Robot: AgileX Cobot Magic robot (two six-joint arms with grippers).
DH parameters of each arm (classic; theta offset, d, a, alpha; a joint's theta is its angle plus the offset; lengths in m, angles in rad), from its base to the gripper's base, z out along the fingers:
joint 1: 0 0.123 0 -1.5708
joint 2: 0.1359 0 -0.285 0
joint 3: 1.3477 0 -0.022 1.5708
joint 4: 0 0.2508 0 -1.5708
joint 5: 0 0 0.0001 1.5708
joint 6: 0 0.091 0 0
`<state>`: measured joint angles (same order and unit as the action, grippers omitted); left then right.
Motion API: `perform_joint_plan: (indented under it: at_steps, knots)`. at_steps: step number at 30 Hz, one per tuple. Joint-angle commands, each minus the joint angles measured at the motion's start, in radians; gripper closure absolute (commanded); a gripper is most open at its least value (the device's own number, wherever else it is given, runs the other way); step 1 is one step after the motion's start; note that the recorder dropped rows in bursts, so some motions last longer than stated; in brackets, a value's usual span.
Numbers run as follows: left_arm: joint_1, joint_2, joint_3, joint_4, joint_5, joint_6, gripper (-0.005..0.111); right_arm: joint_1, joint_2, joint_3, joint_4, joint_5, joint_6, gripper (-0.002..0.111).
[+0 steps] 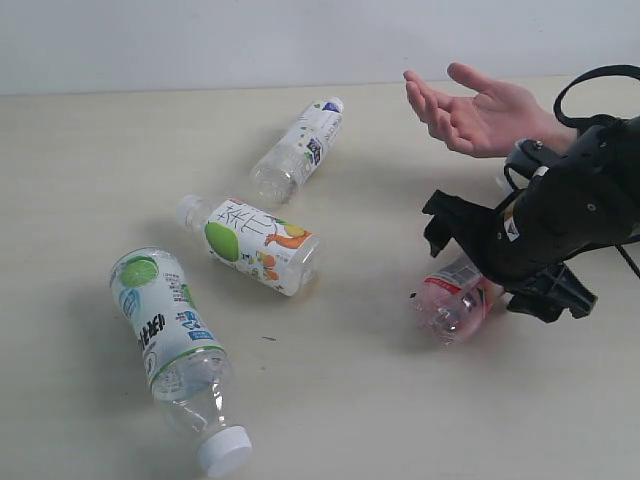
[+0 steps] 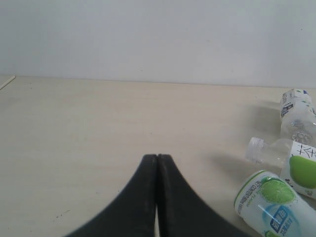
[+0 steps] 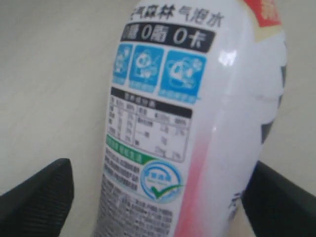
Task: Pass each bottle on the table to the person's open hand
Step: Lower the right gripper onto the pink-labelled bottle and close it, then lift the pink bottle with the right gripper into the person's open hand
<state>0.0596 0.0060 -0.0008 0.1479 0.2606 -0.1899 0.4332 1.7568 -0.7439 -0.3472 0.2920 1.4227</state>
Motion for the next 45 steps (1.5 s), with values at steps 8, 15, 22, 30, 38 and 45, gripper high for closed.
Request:
perform_joint_plan:
  at_steps: [8,15,22,30,38,45]
  knots:
    - [0.001,-0.006,0.001,0.002,-0.006,-0.001,0.107,0.004,0.001,0.001,-0.008,0.029,-0.008,0.108]
    - [0.001,-0.006,0.001,0.002,-0.006,-0.001,0.107,0.004,-0.026,0.001,0.000,0.051,-0.104,0.108]
    - [0.001,-0.006,0.001,0.002,-0.006,-0.001,0.107,0.004,-0.173,-0.002,0.082,0.106,-0.455,0.108]
    - [0.001,-0.006,0.001,0.002,-0.006,-0.001,0.107,0.004,-0.371,-0.005,0.175,0.135,-0.810,0.108]
    - [0.001,-0.006,0.001,0.002,-0.006,-0.001,0.107,0.004,-0.495,-0.084,0.176,0.336,-1.087,0.108]
    - [0.001,-0.006,0.001,0.002,-0.006,-0.001,0.107,0.004,-0.426,-0.294,0.164,0.646,-1.127,0.108]
